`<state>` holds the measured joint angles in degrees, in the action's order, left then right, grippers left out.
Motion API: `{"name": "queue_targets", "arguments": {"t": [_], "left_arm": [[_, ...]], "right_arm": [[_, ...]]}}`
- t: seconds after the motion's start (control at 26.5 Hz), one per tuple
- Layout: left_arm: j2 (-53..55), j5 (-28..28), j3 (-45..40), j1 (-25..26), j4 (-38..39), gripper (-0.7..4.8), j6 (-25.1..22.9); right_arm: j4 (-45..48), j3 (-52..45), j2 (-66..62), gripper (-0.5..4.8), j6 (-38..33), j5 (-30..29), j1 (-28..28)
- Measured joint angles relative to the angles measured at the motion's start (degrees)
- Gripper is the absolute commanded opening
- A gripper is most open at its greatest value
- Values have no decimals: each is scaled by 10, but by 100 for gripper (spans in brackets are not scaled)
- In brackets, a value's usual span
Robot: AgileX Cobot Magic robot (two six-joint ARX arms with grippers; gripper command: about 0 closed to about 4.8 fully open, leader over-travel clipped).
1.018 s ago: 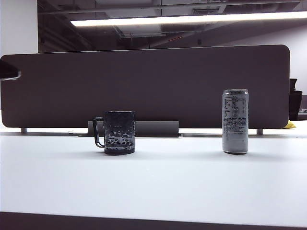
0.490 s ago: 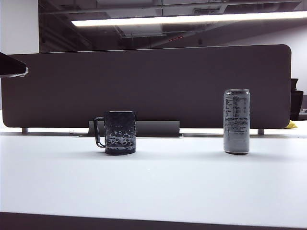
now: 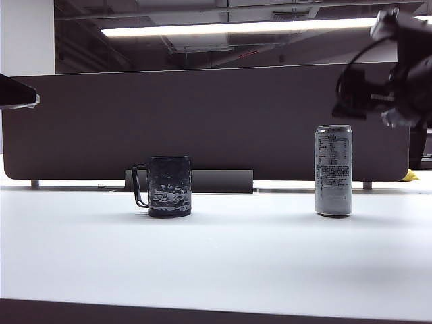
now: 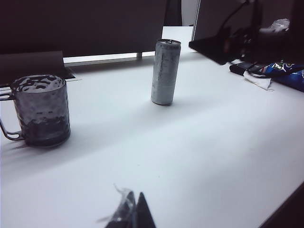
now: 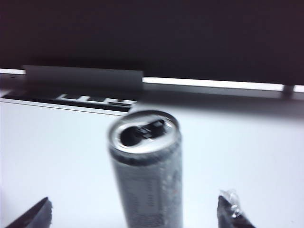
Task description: Pick up the metal can, pour some water into the cup, then place the can back on the table.
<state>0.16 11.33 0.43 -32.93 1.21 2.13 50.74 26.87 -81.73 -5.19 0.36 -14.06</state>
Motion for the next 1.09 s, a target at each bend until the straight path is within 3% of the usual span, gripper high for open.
{"name": "queue_targets", "arguments": {"t": [0.11, 0.34, 0.6, 1.09], "left_arm": [[0, 0, 0, 0, 0, -5, 0], [0, 0, 0, 0, 0, -5, 0], [0, 0, 0, 0, 0, -5, 0], [0, 0, 0, 0, 0, -5, 0]], "right_arm": [[87, 17, -90, 479, -3, 10, 0], [165, 63, -218, 479, -3, 11, 1], [215, 135, -320, 479, -3, 25, 2], [218, 192, -346, 479, -3, 29, 2]]}}
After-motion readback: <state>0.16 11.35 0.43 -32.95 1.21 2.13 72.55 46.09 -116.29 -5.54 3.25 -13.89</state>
